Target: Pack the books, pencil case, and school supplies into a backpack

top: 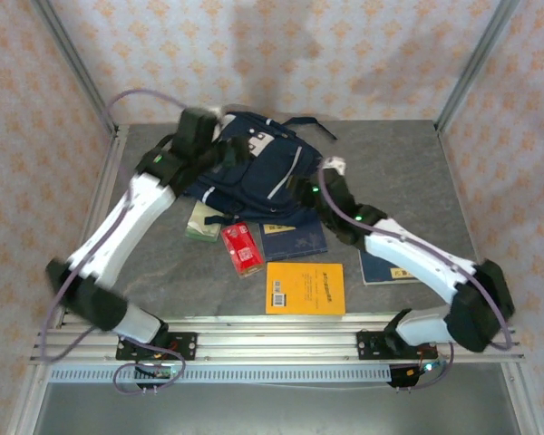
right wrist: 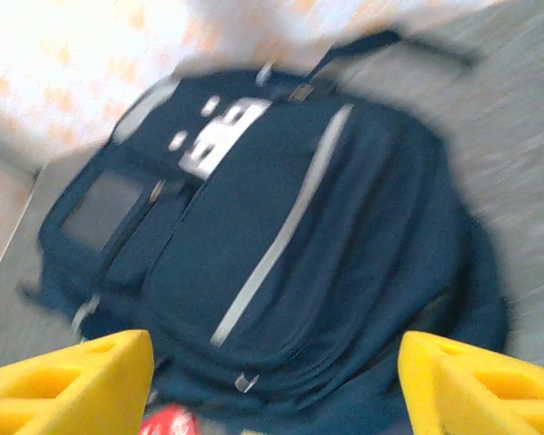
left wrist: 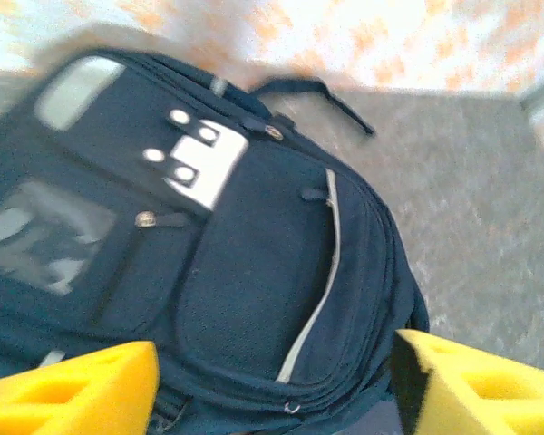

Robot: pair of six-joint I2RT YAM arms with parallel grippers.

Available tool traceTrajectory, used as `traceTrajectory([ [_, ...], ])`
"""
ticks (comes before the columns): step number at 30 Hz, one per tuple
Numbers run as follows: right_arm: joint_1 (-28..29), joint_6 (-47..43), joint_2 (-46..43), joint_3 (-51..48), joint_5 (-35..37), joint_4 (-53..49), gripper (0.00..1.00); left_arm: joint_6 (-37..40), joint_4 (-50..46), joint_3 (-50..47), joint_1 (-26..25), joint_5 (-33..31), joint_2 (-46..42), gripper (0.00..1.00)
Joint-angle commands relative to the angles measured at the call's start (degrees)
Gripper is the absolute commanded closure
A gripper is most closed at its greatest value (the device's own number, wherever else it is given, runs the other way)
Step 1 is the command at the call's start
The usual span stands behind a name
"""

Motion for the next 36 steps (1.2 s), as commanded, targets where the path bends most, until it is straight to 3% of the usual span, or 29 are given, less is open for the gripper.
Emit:
traceTrajectory([
  [1,3.62,0.76,8.44,1.94,-10.97,5.09,0.33,-10.83,2.52,-11.52,1.19,-8.68,-7.37,0.00],
  [3,5.99,0.13,14.45,5.02,-13.59,6.42,0.36,-15.32,1.24,-18.68,2.57,-8.15,-11.78,0.00],
  [9,9.42,-1.15,27.69,9.43,-14.45,11.97,0.49,-21.69,11.01,-39.86,5.69,6.77,-23.02,0.00],
  [13,9.36,-3.40,31.59,11.30,-16.71,10.73,0.57,-22.03,12.61,-46.58,5.69,9.86,-23.61,0.01],
  [16,9.24,-3.94,33.09,12.16,-15.24,8.98,0.68,-21.52,17.16,-51.68,5.69,11.88,-24.00,0.06],
  [18,9.06,-4.06,34.49,13.06,-14.90,7.17,0.69,-21.59,21.54,-54.47,5.69,13.75,-23.94,0.09],
  [25,6.60,-0.51,35.87,12.56,-16.89,7.31,0.79,-22.57,32.16,-58.36,5.69,17.97,-17.72,0.29],
  [36,5.46,1.18,38.46,13.76,-21.73,6.04,0.85,-20.49,34.95,-56.67,5.76,16.56,-6.11,0.36],
])
